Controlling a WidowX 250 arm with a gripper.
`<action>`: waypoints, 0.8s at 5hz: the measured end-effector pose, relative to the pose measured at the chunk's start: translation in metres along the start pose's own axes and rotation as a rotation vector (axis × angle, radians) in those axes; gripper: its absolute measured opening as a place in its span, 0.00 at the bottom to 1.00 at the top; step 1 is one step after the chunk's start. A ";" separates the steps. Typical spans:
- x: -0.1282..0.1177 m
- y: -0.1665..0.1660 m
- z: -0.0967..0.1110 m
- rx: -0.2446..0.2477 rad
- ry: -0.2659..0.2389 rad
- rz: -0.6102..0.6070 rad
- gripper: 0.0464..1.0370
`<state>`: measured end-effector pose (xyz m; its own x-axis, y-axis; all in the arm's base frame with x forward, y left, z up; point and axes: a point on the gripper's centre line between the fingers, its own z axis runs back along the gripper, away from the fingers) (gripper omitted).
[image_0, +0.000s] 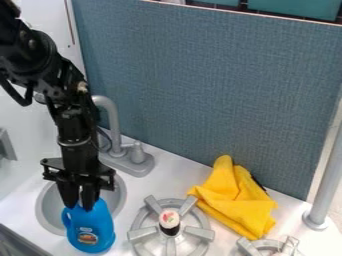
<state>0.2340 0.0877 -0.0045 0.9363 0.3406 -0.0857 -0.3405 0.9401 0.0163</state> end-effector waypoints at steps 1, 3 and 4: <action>0.002 0.001 -0.001 -0.004 0.059 0.044 0.34; -0.003 -0.003 -0.002 -0.002 0.131 0.068 0.74; 0.004 -0.009 0.016 0.012 0.089 0.059 0.96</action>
<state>0.2417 0.0806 0.0113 0.9032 0.3929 -0.1727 -0.3928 0.9189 0.0359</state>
